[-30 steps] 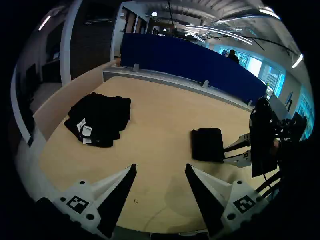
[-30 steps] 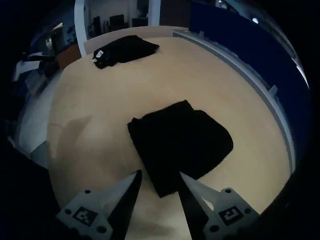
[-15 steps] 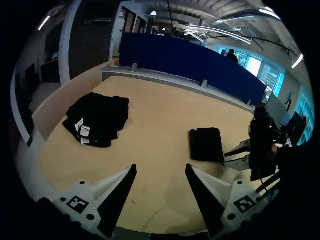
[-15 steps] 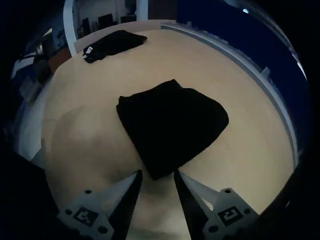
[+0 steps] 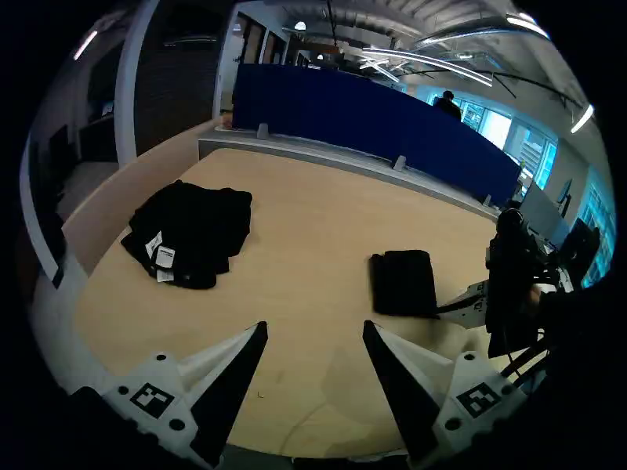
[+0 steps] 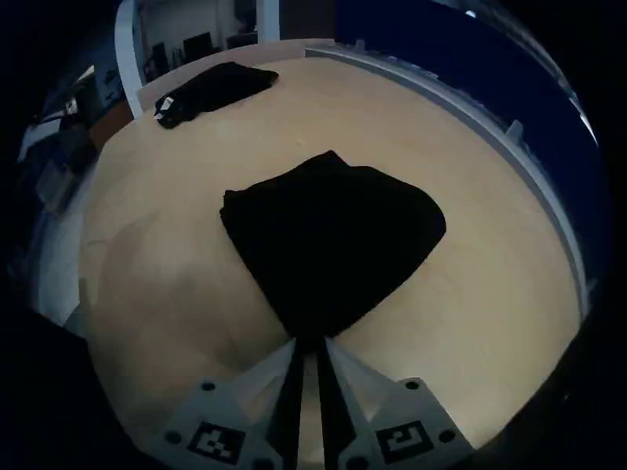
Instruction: Fold towel
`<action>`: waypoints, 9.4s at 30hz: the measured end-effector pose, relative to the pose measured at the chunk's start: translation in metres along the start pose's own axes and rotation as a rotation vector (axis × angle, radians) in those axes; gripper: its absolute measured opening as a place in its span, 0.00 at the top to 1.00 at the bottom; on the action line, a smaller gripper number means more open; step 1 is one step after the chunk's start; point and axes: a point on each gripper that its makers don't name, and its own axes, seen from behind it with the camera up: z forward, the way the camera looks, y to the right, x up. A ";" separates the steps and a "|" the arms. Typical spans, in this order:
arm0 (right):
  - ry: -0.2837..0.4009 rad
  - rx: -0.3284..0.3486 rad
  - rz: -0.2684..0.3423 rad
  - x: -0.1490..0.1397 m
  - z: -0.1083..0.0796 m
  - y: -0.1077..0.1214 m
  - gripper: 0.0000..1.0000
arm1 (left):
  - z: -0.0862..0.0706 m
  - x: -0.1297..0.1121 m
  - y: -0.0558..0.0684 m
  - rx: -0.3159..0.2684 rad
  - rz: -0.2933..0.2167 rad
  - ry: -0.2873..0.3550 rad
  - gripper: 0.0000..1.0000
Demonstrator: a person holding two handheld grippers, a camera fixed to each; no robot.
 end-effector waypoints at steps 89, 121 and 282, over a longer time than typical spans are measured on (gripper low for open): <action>0.259 -0.426 0.195 0.007 -0.267 0.321 0.95 | 0.039 0.076 0.046 -0.066 0.116 0.013 0.10; 0.174 -0.490 0.275 -0.089 -0.295 0.357 0.96 | 0.046 0.078 0.080 -0.079 0.157 -0.002 0.10; 0.873 -0.796 0.531 0.059 -0.353 0.215 0.02 | 0.045 0.227 0.075 -0.094 0.159 0.518 0.10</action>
